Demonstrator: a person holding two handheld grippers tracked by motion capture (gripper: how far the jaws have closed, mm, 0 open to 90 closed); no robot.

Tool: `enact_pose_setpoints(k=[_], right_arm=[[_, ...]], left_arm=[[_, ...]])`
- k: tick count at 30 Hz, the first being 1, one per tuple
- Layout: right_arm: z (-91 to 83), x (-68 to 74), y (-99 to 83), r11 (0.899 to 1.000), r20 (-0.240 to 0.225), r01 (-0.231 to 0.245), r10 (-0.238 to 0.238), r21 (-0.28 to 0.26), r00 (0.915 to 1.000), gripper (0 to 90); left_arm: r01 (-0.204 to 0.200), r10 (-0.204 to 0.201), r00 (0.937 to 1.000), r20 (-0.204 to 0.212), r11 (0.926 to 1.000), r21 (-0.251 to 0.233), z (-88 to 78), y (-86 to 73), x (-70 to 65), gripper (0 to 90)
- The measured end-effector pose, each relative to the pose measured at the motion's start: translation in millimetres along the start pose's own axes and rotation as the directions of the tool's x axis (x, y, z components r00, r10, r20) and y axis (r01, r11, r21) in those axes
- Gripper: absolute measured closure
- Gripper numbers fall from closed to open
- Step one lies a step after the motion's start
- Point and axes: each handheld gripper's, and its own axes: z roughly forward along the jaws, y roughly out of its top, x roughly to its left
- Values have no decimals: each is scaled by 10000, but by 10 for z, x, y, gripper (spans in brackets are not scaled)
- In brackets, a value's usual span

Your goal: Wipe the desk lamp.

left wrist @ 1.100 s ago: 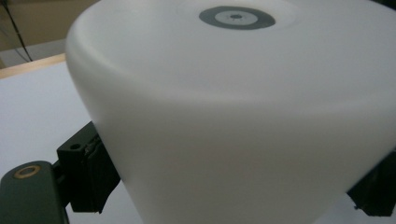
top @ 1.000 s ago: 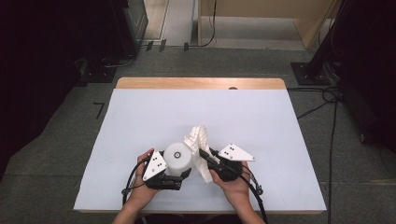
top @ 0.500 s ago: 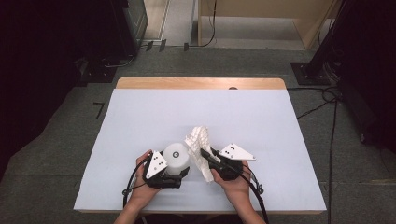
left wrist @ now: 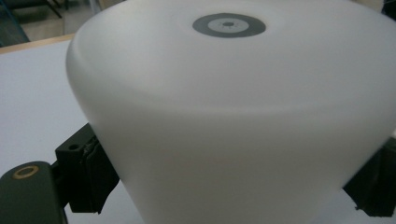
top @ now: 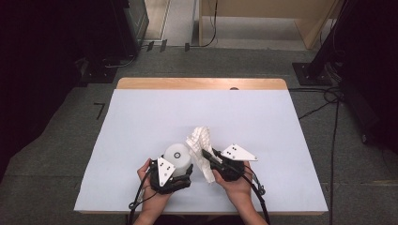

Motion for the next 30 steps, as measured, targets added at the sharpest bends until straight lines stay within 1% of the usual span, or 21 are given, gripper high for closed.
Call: enact_pose_setpoints(k=[2, 3, 4, 5, 6, 7, 8, 10, 11, 12, 13, 14, 17, 19, 21, 23, 25, 26, 28, 29, 30], right_arm=[[-15, 9, 13, 10000, 11, -69, 69, -44, 10000, 763], [-31, 16, 33, 9999, 1, -15, 15, -163, 10000, 763], [-43, 27, 47, 9998, -38, -56, 55, -204, 10000, 763], [-62, 37, 68, 9995, -128, -95, 91, -299, 9999, 763], [-77, 49, 93, 9988, -315, -201, 187, -440, 9993, 763], [-96, 68, 119, 9980, -466, -322, 296, -549, 9985, 763], [-105, 86, 136, 9974, -514, -285, 251, -657, 9984, 763], [-116, 143, 167, 9969, -638, -42, -8, -781, 9980, 763], [-111, 165, 166, 9971, -702, -28, -25, -759, 9975, 763], [-99, 181, 158, 9976, -723, 21, -71, -695, 9974, 763], [-82, 193, 144, 9980, -697, 63, -107, -621, 9975, 765], [-71, 197, 131, 9985, -610, 25, -58, -549, 9981, 765], [-40, 174, 97, 9995, -703, -107, 87, -287, 9975, 765], [0, 184, 61, 10000, -705, -62, 63, 18, 9975, 766], [47, 186, 29, 9996, -736, -32, 53, 292, 9973, 765], [62, 192, 13, 9992, -665, -77, 103, 393, 9977, 765], [53, 195, 34, 9997, -669, -50, 66, 250, 9977, 766], [30, 199, 57, 9999, -697, -82, 92, 141, 9975, 766], [-34, 219, 120, 9998, -692, -67, 53, -206, 9976, 767], [-79, 232, 156, 9989, -680, -19, -14, -474, 9977, 767], [-100, 240, 173, 9983, -689, 59, -99, -582, 9976, 768]], left_arm=[[52, -56, 9995, 327, 9999, 128, -12, 20, 74, 86], [49, -53, 9990, 436, 9999, 95, -16, 26, 95, 86], [99, -99, 9977, 666, 10000, 14, -29, 36, 122, 86], [186, -172, 9950, 979, 9997, -133, -42, 49, 144, 87], [196, -166, 9916, 1284, 9996, -219, -58, 65, 156, 87], [129, -86, 9893, 1460, 9995, -281, -67, 78, 154, 87], [-124, 175, 9864, 1632, 9994, -322, -81, 99, 133, 87], [-546, 608, 9821, 1785, 9977, -396, -97, 128, 74, 87], [-595, 668, 9796, 1897, 9973, -441, -106, 142, 49, 87], [-570, 665, 9758, 2085, 9970, -515, -120, 158, 36, 87], [-489, 603, 9733, 2216, 9972, -569, -139, 174, 37, 87], [-429, 565, 9717, 2295, 9970, -639, -153, 187, 44, 87], [-296, 519, 9669, 2500, 9953, -924, -213, 245, 102, 87], [-146, 415, 9662, 2543, 9941, -1071, -247, 276, 151, 87], [1, 289, 9646, 2622, 9940, -1097, -259, 284, 196, 87], [-45, 327, 9632, 2669, 9944, -1055, -249, 269, 213, 87], [-305, 548, 9623, 2663, 9951, -946, -218, 243, 194, 87], [-438, 638, 9616, 2668, 9958, -802, -193, 224, 176, 87], [-439, 610, 9594, 2753, 9967, -679, -154, 195, 148, 87], [-396, 569, 9581, 2807, 9970, -668, -145, 189, 138, 87], [-333, 515, 9563, 2879, 9971, -678, -140, 190, 135, 87]])
